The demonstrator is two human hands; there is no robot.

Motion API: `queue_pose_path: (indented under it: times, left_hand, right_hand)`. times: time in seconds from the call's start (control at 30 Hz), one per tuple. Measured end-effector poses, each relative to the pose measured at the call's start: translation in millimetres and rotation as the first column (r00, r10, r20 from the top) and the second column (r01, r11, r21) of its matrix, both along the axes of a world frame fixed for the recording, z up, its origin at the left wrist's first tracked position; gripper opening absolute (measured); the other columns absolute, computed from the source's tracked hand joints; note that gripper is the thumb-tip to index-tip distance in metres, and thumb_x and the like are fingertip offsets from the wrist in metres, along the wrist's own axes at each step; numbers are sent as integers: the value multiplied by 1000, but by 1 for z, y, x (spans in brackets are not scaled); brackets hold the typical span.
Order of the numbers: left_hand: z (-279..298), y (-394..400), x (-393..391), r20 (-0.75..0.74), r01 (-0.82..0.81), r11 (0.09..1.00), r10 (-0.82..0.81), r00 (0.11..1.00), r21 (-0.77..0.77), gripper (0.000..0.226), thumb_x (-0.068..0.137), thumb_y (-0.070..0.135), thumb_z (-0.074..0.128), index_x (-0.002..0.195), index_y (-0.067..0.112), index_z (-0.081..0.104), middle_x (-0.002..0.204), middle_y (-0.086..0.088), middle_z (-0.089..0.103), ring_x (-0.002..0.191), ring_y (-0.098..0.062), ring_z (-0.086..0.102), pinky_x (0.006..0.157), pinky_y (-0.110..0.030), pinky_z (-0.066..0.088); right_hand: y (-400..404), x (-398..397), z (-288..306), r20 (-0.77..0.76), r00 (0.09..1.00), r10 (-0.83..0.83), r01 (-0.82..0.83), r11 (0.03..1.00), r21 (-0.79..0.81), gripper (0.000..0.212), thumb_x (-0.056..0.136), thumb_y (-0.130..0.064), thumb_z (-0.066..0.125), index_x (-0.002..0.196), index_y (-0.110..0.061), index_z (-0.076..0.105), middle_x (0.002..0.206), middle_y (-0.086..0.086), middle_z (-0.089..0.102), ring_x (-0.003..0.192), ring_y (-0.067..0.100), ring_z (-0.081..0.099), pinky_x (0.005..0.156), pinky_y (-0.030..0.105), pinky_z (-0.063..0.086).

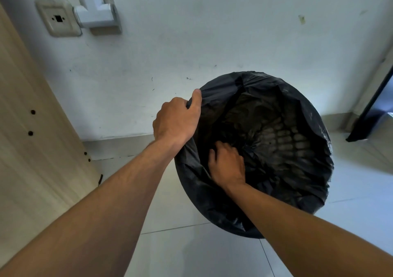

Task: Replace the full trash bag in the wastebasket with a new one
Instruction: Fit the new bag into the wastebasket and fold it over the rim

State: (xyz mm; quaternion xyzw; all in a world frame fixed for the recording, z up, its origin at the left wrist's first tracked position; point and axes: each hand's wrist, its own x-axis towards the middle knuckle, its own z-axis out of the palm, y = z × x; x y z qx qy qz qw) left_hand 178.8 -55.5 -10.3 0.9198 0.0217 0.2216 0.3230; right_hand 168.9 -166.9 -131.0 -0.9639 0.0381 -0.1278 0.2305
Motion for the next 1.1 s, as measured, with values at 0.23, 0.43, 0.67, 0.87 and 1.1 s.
queue_pose_path:
  times: [0.23,0.43,0.67,0.87,1.1]
  left_hand:
    - [-1,-2,-8,30,-8,1000,8,1000,-2,63,97,57,29,52,15,32,52,0,40,47,-17,37,48,-29,26]
    - [-3,5,-6,26,3,1000,-3,1000,-11,63,98,57,28,52,14,32,52,-1,41,49,-18,38,48,-29,26]
    - [-7,11,-7,80,16,998,-21,997,66,66,97,58,28,50,12,30,49,-3,39,47,-22,37,49,-30,25]
    - [-10,18,-10,74,-14,998,10,997,55,66,98,58,28,51,11,32,50,-5,40,47,-21,37,48,-30,27]
    - [-14,23,-14,150,43,985,-69,986,165,65,99,53,29,49,10,27,48,-5,33,46,-21,30,47,-30,23]
  right_hand:
    - [-10,2,-49,-783,556,278,-296,947,126,58,105,-45,18,156,-25,0,164,14,-3,150,33,-3,119,56,3]
    - [-28,-13,-38,-377,916,134,-197,971,-133,50,103,-46,26,129,-16,55,136,15,54,125,31,51,102,38,40]
    - [-39,-24,-44,-526,833,174,-274,954,-118,58,103,-51,24,148,-17,35,153,13,34,140,29,34,116,39,26]
    - [-35,-26,-53,-827,539,158,-485,862,-151,63,100,-57,9,156,-32,-7,163,6,-17,150,28,-11,118,55,-9]
    - [-31,-35,-15,-422,884,203,-430,707,-561,41,102,-30,37,137,-12,48,140,15,51,130,32,47,103,40,39]
